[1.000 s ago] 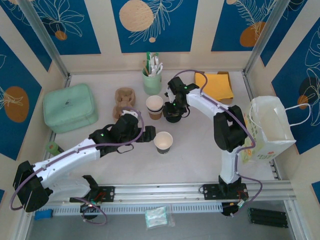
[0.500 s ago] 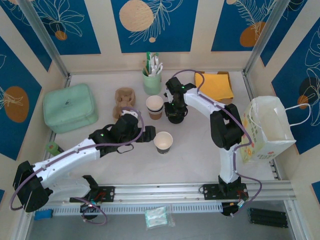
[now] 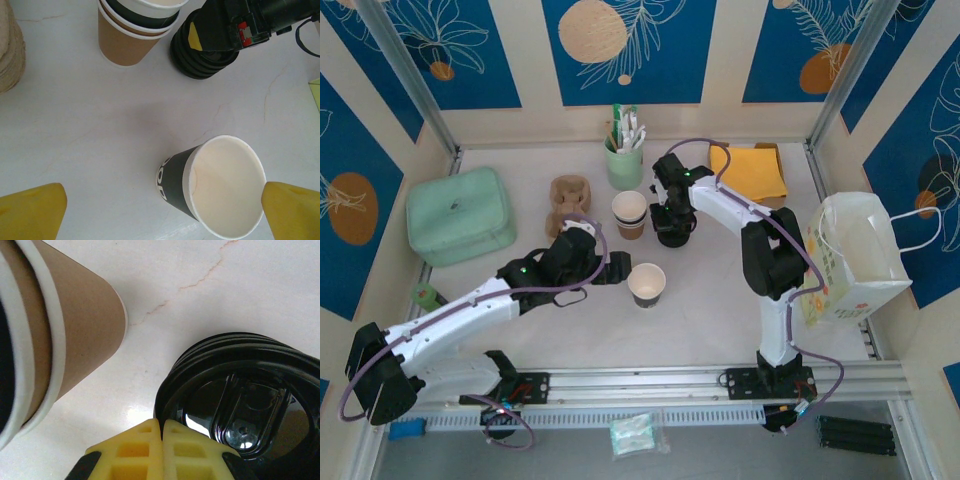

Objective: Pack the takeout coffee

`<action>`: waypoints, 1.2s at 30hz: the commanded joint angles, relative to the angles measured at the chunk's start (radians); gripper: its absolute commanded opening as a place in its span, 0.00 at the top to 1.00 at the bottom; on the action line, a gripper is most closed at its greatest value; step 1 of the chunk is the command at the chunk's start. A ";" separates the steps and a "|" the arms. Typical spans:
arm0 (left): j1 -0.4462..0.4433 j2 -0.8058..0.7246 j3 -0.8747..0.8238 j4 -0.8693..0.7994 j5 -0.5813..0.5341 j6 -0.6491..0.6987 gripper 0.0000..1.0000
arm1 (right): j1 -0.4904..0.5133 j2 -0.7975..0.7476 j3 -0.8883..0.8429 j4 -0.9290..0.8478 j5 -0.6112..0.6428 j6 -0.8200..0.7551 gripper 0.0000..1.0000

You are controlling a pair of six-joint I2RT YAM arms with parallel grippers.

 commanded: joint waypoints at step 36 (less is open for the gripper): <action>-0.008 -0.037 0.032 0.159 0.022 -0.150 0.01 | -0.046 -0.668 -0.255 0.161 -0.489 0.302 1.00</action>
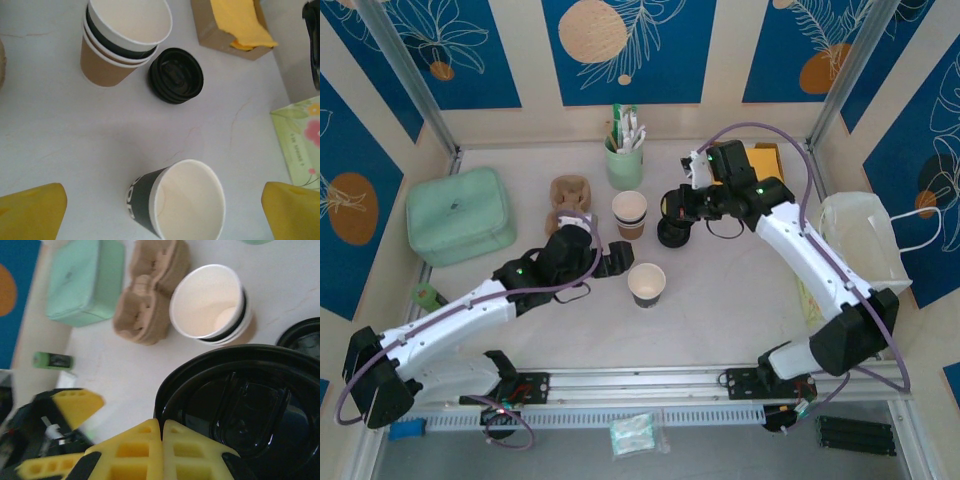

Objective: Pack the takeout coffee

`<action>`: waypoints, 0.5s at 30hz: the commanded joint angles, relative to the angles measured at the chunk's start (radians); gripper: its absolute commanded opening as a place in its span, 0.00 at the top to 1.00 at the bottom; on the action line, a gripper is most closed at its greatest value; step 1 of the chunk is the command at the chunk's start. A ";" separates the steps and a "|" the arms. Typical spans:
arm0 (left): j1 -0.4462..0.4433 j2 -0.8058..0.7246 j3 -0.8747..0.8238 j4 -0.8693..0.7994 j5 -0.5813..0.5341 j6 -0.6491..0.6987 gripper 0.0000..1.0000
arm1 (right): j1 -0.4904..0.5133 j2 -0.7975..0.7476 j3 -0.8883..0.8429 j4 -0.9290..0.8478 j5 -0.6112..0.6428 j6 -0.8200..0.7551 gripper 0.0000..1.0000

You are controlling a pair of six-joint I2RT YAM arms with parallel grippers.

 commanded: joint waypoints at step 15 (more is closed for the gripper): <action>0.093 0.009 0.106 0.213 0.166 -0.143 0.01 | -0.017 -0.145 -0.131 0.312 -0.393 0.280 1.00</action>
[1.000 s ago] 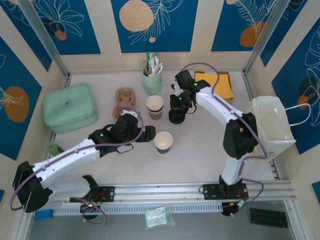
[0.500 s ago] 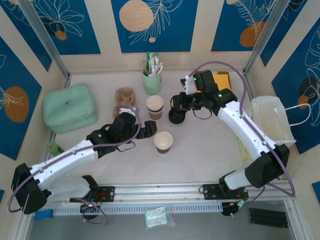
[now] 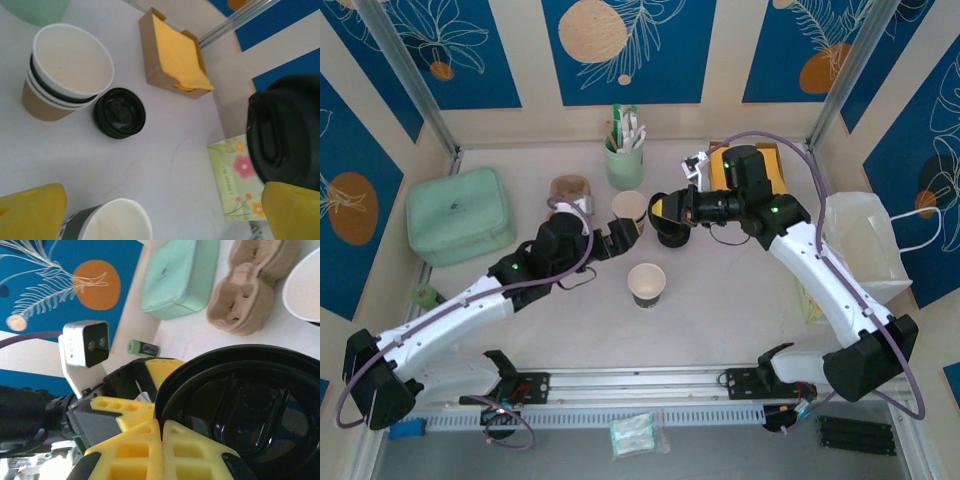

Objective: Pack the takeout coffee

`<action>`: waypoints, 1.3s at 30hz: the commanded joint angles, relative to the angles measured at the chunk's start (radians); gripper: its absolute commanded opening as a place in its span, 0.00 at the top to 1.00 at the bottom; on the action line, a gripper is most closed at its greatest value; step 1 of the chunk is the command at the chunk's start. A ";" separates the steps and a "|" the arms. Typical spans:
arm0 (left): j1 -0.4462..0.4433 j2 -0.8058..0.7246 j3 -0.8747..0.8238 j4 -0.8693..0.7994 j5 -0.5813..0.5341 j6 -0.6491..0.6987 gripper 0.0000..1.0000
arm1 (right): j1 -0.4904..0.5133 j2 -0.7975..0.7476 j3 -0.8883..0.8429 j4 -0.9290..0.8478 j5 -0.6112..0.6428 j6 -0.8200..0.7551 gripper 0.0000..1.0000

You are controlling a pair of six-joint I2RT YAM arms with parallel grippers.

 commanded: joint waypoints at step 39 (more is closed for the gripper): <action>0.187 0.129 -0.066 0.825 0.358 -0.643 0.01 | -0.017 0.108 -0.096 0.957 -0.299 0.604 1.00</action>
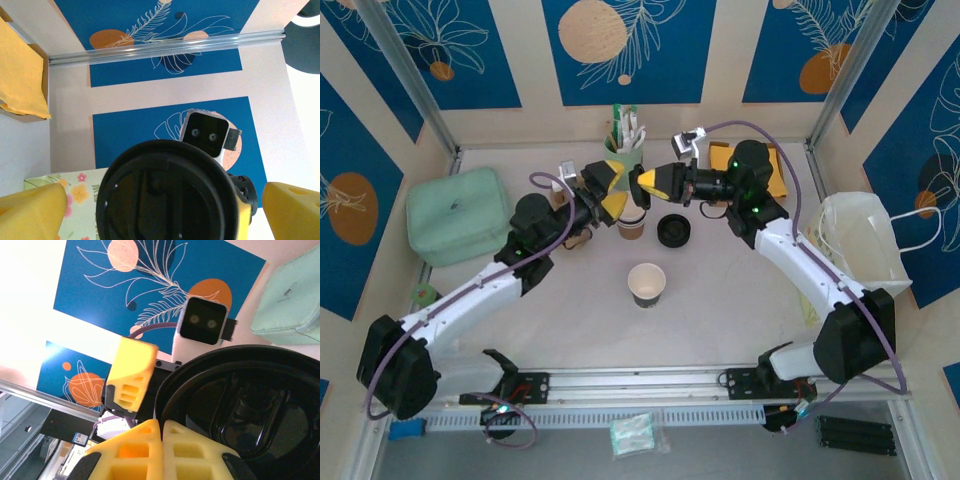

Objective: Pack the takeout coffee

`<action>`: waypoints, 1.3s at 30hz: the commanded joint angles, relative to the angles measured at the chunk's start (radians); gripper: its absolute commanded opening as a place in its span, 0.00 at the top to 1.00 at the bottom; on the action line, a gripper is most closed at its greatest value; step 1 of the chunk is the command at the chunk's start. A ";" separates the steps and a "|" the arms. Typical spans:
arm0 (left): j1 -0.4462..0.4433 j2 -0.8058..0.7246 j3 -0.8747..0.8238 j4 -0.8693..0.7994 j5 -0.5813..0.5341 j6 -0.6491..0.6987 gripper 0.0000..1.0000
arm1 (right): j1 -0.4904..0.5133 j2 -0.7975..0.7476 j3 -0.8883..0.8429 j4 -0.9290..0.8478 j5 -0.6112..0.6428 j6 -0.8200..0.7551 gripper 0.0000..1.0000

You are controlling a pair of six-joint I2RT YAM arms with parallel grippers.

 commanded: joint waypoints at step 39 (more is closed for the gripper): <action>-0.054 0.089 -0.049 0.324 -0.060 -0.152 0.10 | 0.016 0.022 0.020 0.095 0.014 0.054 1.00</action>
